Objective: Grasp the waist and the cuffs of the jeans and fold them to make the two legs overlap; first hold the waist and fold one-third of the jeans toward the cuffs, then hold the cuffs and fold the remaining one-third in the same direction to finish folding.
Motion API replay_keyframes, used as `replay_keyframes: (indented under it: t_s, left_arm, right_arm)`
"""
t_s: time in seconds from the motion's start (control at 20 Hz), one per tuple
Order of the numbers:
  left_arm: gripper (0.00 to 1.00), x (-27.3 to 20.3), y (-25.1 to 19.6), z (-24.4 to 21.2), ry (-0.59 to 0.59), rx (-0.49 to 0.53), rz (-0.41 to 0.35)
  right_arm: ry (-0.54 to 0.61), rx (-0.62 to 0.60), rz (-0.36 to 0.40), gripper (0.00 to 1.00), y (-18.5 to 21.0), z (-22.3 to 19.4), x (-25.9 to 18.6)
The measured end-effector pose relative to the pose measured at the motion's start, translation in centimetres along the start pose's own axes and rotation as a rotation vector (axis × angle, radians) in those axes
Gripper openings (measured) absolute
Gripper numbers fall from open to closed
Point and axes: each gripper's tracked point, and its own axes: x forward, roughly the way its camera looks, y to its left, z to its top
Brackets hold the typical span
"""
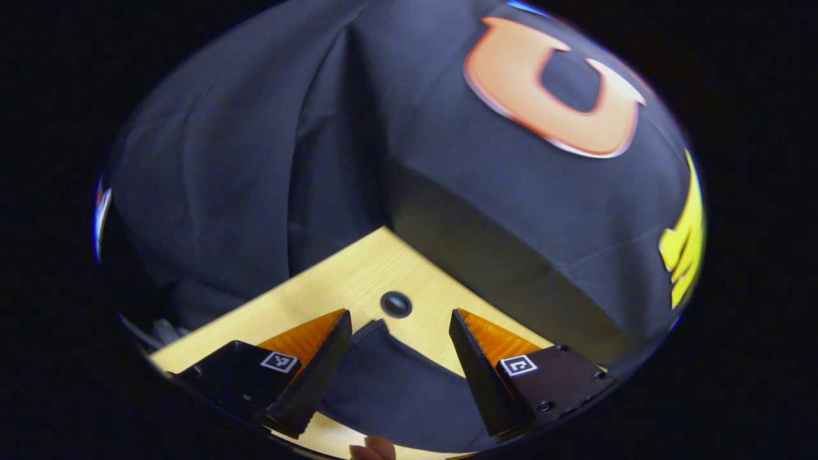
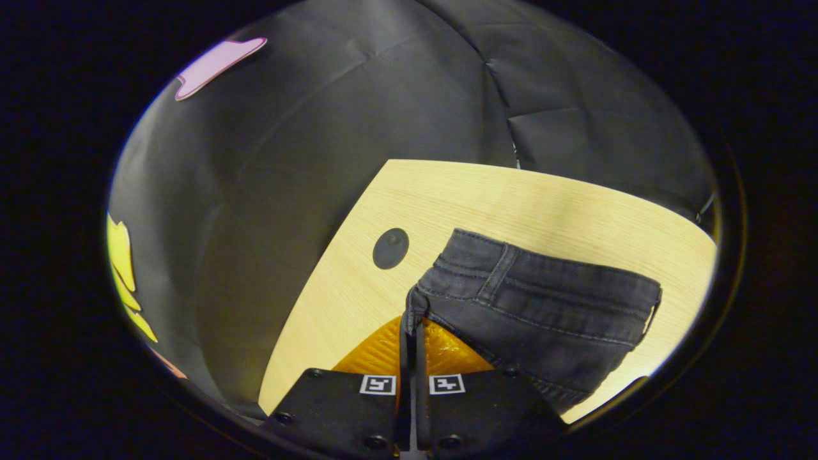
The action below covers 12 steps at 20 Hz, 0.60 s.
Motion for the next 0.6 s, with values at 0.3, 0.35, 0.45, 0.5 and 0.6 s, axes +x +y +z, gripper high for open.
replay_keyframes:
  t_s: [0.3, 0.35, 0.45, 0.5, 0.6]
  left_arm:
    - [0.99, -11.9, -6.3, 6.7, -0.327, 0.29, -0.223]
    - [0.99, -13.3, -6.5, 7.1, -0.35, 0.328, -0.234]
    - [0.98, -14.8, -7.7, 6.9, -0.387, 0.388, -0.247]
    - [0.98, -15.3, -8.1, 6.8, -0.395, 0.403, -0.256]
    - [0.98, -16.2, -8.3, 6.3, -0.411, 0.447, -0.263]
  right_arm:
    - [0.047, -0.001, 0.115, 0.92, 2.1, -0.3, -0.8]
    - [0.047, -0.014, 0.114, 0.92, 1.9, -0.1, -1.5]
    - [0.019, -0.03, 0.117, 0.92, 0.4, 0.6, -4.1]
    - [0.006, -0.036, 0.111, 0.98, -0.7, 1.0, -5.5]
    - [-0.018, -0.037, 0.07, 0.98, -4.9, 1.9, -8.6]
